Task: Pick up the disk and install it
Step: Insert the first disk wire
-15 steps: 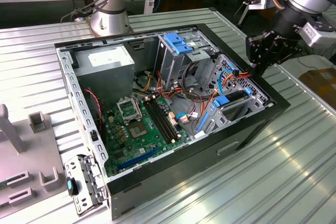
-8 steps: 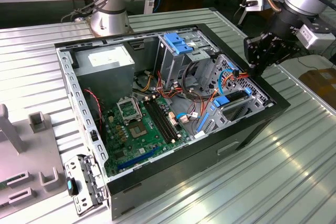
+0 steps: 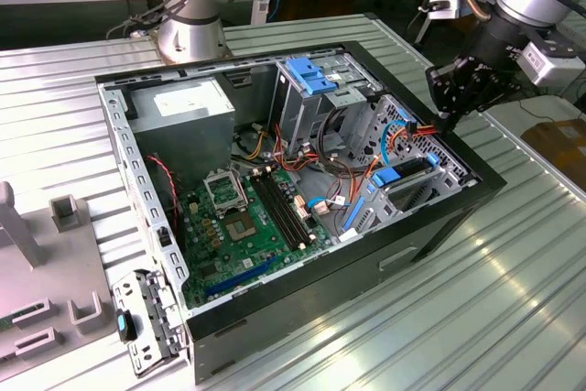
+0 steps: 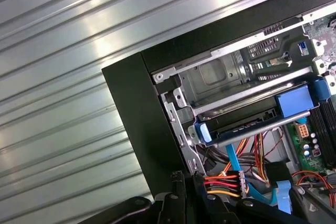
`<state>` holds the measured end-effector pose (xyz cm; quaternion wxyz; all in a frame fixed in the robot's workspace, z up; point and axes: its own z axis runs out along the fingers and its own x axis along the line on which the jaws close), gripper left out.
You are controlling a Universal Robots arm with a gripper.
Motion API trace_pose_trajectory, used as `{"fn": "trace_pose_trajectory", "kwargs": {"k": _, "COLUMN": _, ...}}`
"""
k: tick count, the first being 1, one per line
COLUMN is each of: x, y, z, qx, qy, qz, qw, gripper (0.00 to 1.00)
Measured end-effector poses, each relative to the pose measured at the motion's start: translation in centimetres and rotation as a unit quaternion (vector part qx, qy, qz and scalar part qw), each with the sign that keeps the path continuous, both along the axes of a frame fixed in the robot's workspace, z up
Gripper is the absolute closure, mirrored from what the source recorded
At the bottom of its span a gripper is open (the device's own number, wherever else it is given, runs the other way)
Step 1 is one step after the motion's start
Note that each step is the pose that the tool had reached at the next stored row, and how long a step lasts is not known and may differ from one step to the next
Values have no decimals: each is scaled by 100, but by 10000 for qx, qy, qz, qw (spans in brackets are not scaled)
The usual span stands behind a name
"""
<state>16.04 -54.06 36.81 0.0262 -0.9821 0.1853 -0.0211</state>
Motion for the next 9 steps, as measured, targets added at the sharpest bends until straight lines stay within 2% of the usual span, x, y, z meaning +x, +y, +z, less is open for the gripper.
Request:
{"fn": "trace_pose_trajectory", "kwargs": {"k": 1, "x": 1, "y": 0, "z": 28, "qx": 0, "qy": 30, "qz": 0, "qw": 10000, "gripper": 83}}
{"fn": "trace_pose_trajectory", "kwargs": {"k": 2, "x": 0, "y": 0, "z": 34, "qx": 1, "qy": 44, "qz": 0, "qw": 10000, "gripper": 83}}
{"fn": "trace_pose_trajectory", "kwargs": {"k": 6, "x": 0, "y": 0, "z": 36, "qx": 0, "qy": 49, "qz": 0, "qw": 10000, "gripper": 83}}
{"fn": "trace_pose_trajectory", "kwargs": {"k": 8, "x": 1, "y": 0, "z": 45, "qx": 0, "qy": 74, "qz": 0, "qw": 10000, "gripper": 83}}
{"fn": "trace_pose_trajectory", "kwargs": {"k": 9, "x": 1, "y": 0, "z": 46, "qx": 0, "qy": 75, "qz": 0, "qw": 10000, "gripper": 83}}
